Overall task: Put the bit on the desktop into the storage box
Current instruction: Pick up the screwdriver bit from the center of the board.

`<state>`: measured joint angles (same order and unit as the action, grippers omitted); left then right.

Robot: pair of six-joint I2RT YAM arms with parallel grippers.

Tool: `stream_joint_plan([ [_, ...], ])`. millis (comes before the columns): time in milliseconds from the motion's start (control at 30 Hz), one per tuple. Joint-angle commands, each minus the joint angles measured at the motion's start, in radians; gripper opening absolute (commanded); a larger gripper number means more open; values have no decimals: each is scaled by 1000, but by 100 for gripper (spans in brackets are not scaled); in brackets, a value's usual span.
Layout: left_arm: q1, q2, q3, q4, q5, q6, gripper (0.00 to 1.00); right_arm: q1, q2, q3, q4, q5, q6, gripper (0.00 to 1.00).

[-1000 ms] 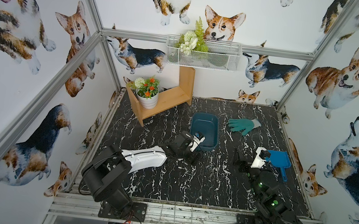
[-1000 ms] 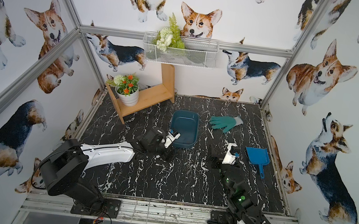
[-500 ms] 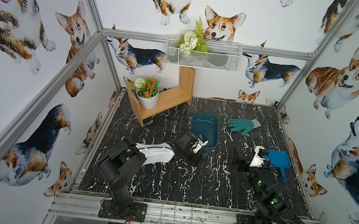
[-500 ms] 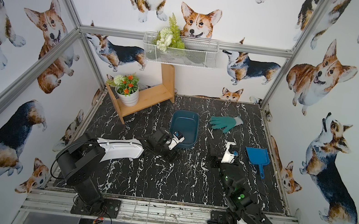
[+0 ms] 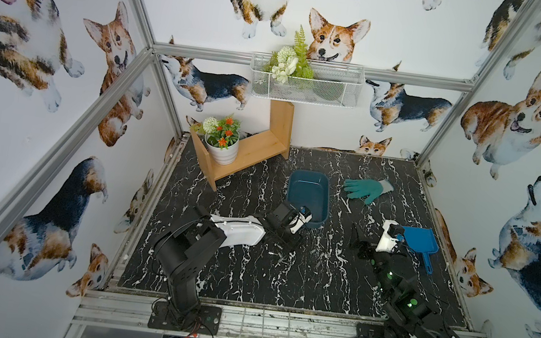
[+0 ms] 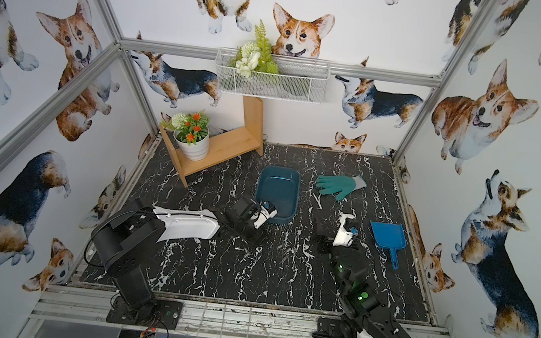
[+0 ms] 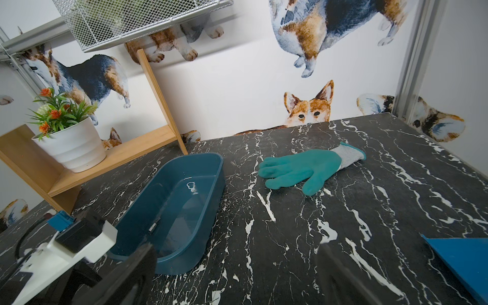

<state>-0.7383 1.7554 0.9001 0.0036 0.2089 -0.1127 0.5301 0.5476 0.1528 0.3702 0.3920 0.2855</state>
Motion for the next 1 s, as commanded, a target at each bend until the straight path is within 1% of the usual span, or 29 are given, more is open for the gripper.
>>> stream_joint_plan([
  [0,0,-3,-8,-15,-32,-6,53,2,0,4,18,11,0,100],
  [233,0,-16,-7,-14,-63,-11,53,2,-3,4,18,12,0,100],
  [533,2,1,0,-27,-89,-13,53,2,-5,4,17,12,1,100],
  [700,2,-10,-15,-37,-98,-15,47,3,-6,3,17,14,1,100],
  [967,1,-28,-50,-50,-138,-19,42,2,-5,2,18,14,1,100],
])
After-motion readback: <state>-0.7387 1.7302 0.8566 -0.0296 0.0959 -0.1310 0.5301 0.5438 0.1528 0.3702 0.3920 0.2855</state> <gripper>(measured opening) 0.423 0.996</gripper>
